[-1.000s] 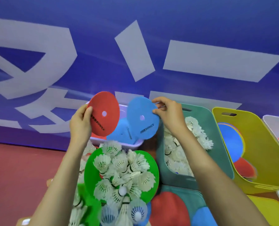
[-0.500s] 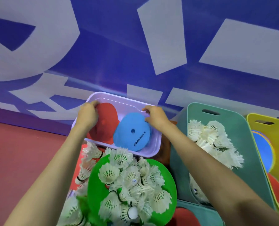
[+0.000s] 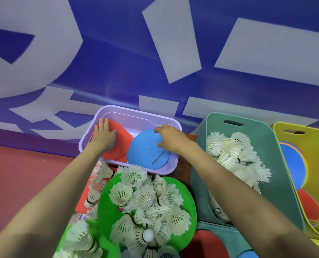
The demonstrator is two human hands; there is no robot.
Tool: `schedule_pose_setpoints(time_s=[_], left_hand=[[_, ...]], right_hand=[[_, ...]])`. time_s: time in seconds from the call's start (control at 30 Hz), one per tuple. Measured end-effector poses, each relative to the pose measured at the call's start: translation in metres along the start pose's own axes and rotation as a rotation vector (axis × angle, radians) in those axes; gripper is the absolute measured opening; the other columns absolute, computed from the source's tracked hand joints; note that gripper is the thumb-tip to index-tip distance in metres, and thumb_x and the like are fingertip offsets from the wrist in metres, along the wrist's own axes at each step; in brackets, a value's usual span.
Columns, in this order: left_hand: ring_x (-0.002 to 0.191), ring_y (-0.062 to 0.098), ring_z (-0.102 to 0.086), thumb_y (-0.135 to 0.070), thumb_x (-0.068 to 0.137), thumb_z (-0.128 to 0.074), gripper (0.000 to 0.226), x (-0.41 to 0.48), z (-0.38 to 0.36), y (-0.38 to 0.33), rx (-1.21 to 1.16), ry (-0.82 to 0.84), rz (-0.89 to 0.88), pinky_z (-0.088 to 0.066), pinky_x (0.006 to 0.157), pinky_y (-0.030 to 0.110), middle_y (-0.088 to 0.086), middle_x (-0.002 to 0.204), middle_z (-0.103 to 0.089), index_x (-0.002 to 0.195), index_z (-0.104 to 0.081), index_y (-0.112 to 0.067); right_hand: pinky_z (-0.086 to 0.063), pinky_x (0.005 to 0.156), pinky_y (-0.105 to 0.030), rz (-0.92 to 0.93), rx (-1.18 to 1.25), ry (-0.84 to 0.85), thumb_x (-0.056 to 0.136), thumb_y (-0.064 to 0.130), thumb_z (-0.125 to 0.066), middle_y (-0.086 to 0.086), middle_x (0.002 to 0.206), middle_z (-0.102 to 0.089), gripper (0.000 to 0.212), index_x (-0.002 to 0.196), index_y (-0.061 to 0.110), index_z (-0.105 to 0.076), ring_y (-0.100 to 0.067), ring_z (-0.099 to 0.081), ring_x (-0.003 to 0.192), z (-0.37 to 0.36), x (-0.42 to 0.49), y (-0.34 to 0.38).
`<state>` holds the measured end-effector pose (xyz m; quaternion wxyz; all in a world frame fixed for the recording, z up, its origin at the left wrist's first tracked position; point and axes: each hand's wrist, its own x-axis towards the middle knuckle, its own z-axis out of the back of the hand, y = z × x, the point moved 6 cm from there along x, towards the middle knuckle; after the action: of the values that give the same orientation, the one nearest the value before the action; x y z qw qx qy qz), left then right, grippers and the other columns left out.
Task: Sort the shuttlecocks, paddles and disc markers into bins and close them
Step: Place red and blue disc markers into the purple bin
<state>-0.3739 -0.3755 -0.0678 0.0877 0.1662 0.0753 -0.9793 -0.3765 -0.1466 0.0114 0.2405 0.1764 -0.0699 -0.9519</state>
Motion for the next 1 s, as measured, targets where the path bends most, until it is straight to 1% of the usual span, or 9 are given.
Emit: schedule_pose_setpoints(time_s=[0.03, 0.1, 0.2, 0.33, 0.5, 0.63, 0.8, 0.9, 1.0], left_hand=[[0.143, 0.033, 0.015, -0.016, 0.098, -0.025, 0.051, -0.007, 0.004, -0.007, 0.014, -0.022, -0.003, 0.006, 0.116, 0.046, 0.018, 0.155, 0.013, 0.149, -0.02, -0.012], [0.144, 0.035, 0.009, -0.014, 0.097, -0.032, 0.049, -0.027, 0.016, -0.029, 0.031, -0.069, -0.055, 0.002, 0.115, 0.048, 0.017, 0.156, 0.006, 0.146, -0.028, -0.019], [0.142, 0.033, -0.016, -0.014, 0.091, -0.051, 0.047, -0.064, 0.034, -0.068, -0.085, -0.141, -0.16, -0.018, 0.114, 0.048, 0.017, 0.153, -0.019, 0.137, -0.045, -0.018], [0.121, 0.033, -0.046, -0.01, 0.086, -0.058, 0.035, -0.132, 0.051, -0.132, -0.267, -0.34, -0.341, -0.037, 0.102, 0.04, 0.013, 0.132, -0.05, 0.121, -0.059, -0.011], [0.103, 0.031, -0.057, -0.017, 0.081, -0.051, 0.031, -0.236, 0.038, -0.218, -0.368, -0.45, -0.562, -0.046, 0.09, 0.041, 0.007, 0.113, -0.062, 0.109, -0.064, -0.011], [0.097, 0.027, -0.06, -0.012, 0.081, -0.055, 0.025, -0.301, 0.003, -0.266, -0.392, -0.495, -0.664, -0.048, 0.086, 0.037, 0.004, 0.106, -0.065, 0.104, -0.064, -0.013], [0.094, 0.025, -0.058, -0.022, 0.083, -0.046, 0.028, -0.348, -0.052, -0.316, -0.411, -0.416, -0.716, -0.042, 0.083, 0.032, 0.002, 0.103, -0.063, 0.106, -0.062, -0.016], [0.097, 0.024, -0.057, -0.018, 0.082, -0.049, 0.028, -0.367, -0.089, -0.343, -0.387, -0.358, -0.722, -0.041, 0.086, 0.031, 0.003, 0.106, -0.062, 0.106, -0.063, -0.015], [0.106, 0.026, -0.056, -0.016, 0.082, -0.056, 0.034, -0.377, -0.126, -0.365, -0.399, -0.203, -0.643, -0.041, 0.09, 0.029, 0.005, 0.116, -0.058, 0.115, -0.06, -0.015]], right_hand=[[-0.042, 0.09, -0.039, 0.012, -0.003, -0.023, 0.089, 0.018, -0.058, -0.009, 0.135, -0.043, 0.051, 0.136, 0.017, -0.041, -0.03, -0.044, 0.121, 0.005, -0.007, 0.003], [-0.042, 0.09, -0.039, 0.032, -0.002, -0.073, 0.089, 0.019, -0.058, -0.009, 0.136, -0.042, 0.051, 0.137, 0.016, -0.04, -0.029, -0.043, 0.122, 0.015, -0.022, 0.007], [-0.044, 0.093, -0.041, 0.046, 0.01, -0.143, 0.088, 0.022, -0.059, -0.007, 0.138, -0.042, 0.053, 0.137, 0.016, -0.039, -0.028, -0.04, 0.125, 0.028, -0.052, 0.009], [-0.039, 0.1, -0.04, 0.065, 0.031, -0.277, 0.087, 0.022, -0.06, -0.007, 0.136, -0.044, 0.053, 0.136, 0.015, -0.041, -0.028, -0.039, 0.126, 0.042, -0.113, 0.003], [-0.037, 0.097, -0.035, 0.098, 0.076, -0.558, 0.086, 0.016, -0.06, -0.006, 0.122, -0.057, 0.041, 0.126, 0.013, -0.054, -0.027, -0.049, 0.115, 0.043, -0.224, -0.032], [-0.037, 0.093, -0.032, 0.067, 0.07, -0.645, 0.084, 0.018, -0.057, -0.008, 0.111, -0.061, 0.035, 0.119, 0.01, -0.058, -0.026, -0.053, 0.106, 0.016, -0.309, -0.076], [-0.038, 0.094, -0.028, -0.003, 0.126, -0.72, 0.086, 0.02, -0.055, -0.004, 0.11, -0.062, 0.032, 0.117, 0.012, -0.058, -0.019, -0.051, 0.105, -0.02, -0.398, -0.126], [-0.035, 0.091, -0.022, -0.045, 0.163, -0.666, 0.089, 0.023, -0.052, -0.003, 0.11, -0.062, 0.033, 0.119, 0.012, -0.057, -0.016, -0.048, 0.104, -0.048, -0.436, -0.153], [-0.04, 0.089, -0.026, -0.169, 0.218, -0.525, 0.089, 0.023, -0.057, -0.004, 0.118, -0.057, 0.039, 0.127, 0.014, -0.052, -0.018, -0.046, 0.108, -0.089, -0.454, -0.186]])
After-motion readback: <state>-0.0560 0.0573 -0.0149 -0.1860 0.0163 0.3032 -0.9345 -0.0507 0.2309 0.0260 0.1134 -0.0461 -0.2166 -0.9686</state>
